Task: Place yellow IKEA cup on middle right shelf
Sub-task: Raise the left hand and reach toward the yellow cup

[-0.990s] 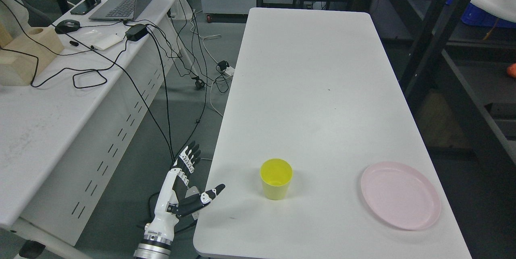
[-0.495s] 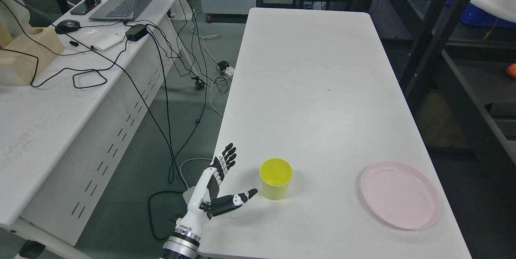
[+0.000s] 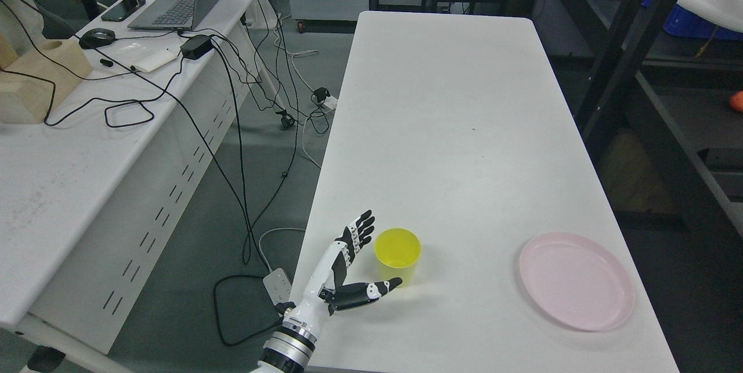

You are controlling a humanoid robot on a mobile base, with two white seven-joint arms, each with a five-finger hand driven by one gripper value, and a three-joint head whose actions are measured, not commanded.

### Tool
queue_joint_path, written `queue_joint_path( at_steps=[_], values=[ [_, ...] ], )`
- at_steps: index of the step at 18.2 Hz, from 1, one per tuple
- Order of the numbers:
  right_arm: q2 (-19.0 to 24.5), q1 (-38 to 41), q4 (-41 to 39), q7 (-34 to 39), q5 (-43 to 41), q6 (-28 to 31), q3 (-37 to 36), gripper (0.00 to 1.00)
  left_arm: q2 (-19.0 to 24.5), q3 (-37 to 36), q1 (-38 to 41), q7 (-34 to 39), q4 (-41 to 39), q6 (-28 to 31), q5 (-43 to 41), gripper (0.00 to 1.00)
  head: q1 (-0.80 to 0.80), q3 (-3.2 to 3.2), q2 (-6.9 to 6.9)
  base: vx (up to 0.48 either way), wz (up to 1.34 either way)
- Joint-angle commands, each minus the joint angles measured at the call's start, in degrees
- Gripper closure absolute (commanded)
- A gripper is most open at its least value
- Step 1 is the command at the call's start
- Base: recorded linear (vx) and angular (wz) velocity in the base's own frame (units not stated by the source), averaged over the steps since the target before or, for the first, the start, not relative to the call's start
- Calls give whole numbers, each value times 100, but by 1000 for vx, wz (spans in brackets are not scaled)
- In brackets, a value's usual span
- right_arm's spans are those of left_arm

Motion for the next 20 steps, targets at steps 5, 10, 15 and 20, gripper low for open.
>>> queue_joint_path(
  at_steps=[5, 10, 15, 20],
  values=[
    [-100, 62, 0, -1231, -141, 0, 97, 1, 99, -705, -313, 0, 538, 89, -5, 1, 0, 0, 0, 0, 0],
    [-100, 62, 0, -1231, -141, 0, 97, 1, 99, -1057, -410, 0, 625, 185, -13, 1, 0, 0, 0, 0, 0],
    [-100, 62, 0, -1231, -141, 0, 97, 1, 99, -1110, -463, -27, 652, 379, -5, 1, 0, 0, 0, 0, 0],
    [-100, 62, 0, -1231, -141, 0, 97, 1, 99, -917, -515, -18, 669, 361, 4, 8, 0, 0, 0, 0, 0]
  ],
)
